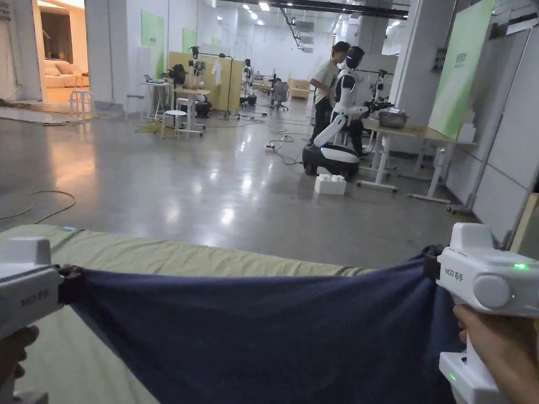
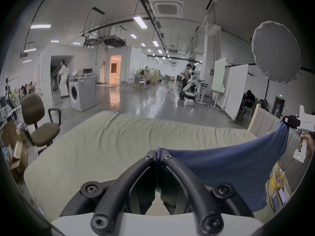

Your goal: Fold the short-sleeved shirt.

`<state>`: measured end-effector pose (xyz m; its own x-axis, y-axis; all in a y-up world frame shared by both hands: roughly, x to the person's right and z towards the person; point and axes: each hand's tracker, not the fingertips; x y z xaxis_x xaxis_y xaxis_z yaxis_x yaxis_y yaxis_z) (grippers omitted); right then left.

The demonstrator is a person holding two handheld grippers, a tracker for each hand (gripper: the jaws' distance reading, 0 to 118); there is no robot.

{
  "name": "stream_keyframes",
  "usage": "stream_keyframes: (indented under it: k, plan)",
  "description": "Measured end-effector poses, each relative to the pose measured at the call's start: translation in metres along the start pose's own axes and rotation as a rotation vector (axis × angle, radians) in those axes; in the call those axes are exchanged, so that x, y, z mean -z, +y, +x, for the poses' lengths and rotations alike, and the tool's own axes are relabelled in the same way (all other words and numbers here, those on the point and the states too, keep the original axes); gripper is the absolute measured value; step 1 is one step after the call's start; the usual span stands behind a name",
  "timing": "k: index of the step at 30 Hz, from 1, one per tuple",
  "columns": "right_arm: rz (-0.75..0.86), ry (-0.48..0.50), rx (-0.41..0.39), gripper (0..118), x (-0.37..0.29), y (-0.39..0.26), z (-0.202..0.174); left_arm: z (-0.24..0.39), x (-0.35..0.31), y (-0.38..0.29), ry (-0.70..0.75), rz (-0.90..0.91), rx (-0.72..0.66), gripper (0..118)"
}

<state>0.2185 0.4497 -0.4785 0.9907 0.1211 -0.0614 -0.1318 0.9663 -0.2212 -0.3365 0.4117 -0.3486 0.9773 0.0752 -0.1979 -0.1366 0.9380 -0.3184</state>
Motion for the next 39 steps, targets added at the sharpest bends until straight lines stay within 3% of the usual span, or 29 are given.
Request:
stream_keyframes:
  k: [9, 20, 27, 39]
  plan:
    - [0.127, -0.094, -0.007, 5, -0.024, 0.077, 0.026, 0.036, 0.01, 0.121, -0.012, 0.108, 0.085, 4]
    - [0.214, -0.136, -0.078, 5, -0.025, 0.127, 0.018, 0.046, 0.023, 0.173, 0.012, 0.174, 0.107, 4]
    - [0.199, -0.136, -0.093, 5, -0.021, 0.108, 0.012, 0.043, 0.032, 0.161, 0.022, 0.18, 0.109, 4]
    - [0.104, -0.109, -0.134, 5, -0.038, 0.012, 0.009, 0.029, 0.034, 0.056, -0.005, 0.077, 0.098, 4]
